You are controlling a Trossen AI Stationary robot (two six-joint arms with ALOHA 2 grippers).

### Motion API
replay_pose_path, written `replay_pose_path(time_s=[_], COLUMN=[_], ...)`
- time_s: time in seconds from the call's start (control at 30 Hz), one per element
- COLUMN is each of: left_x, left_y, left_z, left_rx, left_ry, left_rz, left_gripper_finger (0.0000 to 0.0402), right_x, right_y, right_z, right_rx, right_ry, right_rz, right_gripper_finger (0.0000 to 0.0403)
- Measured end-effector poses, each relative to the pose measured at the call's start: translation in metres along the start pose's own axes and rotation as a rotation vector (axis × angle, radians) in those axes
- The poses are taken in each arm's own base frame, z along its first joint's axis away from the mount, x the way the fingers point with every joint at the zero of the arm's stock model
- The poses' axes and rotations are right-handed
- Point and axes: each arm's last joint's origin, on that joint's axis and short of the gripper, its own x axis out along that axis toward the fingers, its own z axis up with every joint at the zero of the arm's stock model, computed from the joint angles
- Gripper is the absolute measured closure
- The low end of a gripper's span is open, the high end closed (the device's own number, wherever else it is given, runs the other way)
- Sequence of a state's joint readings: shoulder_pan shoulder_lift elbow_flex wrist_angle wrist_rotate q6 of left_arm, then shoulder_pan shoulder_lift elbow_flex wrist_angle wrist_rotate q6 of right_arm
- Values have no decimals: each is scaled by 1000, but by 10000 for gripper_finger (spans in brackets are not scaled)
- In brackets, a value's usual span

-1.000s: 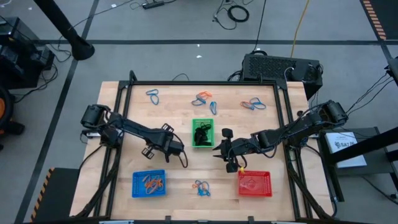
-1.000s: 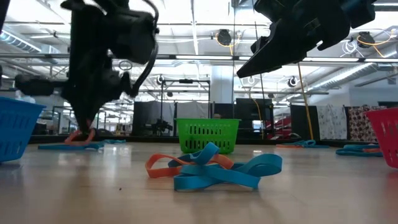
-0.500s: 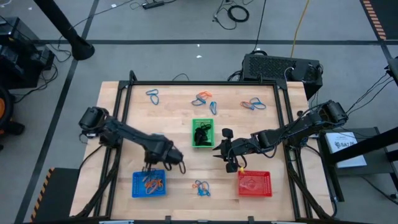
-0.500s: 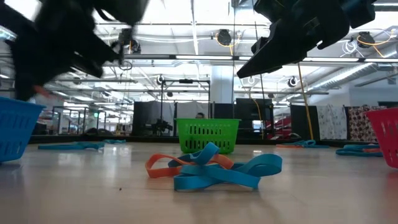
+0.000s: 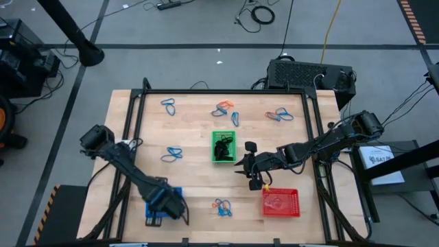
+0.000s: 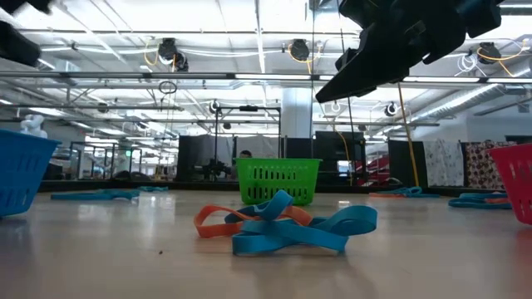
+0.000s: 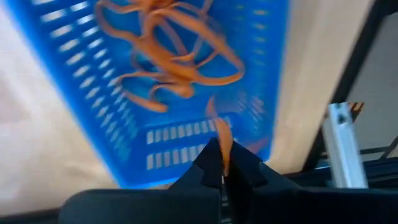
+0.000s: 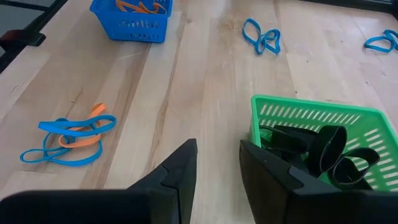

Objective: Sort rubber bands into baskets
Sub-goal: Put the orange rubber band into the blue bin

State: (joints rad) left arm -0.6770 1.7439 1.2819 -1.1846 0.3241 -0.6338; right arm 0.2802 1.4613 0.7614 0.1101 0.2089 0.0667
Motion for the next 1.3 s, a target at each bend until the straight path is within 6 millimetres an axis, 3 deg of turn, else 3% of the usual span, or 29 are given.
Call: replay_pose_path(time_s=[0.2, 0.37, 0.5, 0.77, 0.93, 1.3], left_x=[5, 3, 1, -3, -6, -10], left_y=[-14, -6, -1, 9, 15, 26], left_z=[-4, 0, 4, 12, 16, 15], left_rx=[53, -16, -40, -82, -108, -314], left_ry=[-60, -170, -186, -190, -162, 1], left_rz=[6, 163, 174, 166, 121, -5], left_gripper_finger=[396, 395, 392, 318, 281, 275], right_x=[0, 0, 0, 0, 0, 0], right_y=[0, 0, 0, 0, 0, -1], right_z=[3, 4, 4, 4, 4, 4], right_rx=[7, 9, 9, 9, 9, 10], right_ry=[-35, -43, -43, -42, -42, -41], right_rz=[3, 3, 3, 3, 3, -52], right_gripper_finger=[289, 289, 289, 289, 289, 289])
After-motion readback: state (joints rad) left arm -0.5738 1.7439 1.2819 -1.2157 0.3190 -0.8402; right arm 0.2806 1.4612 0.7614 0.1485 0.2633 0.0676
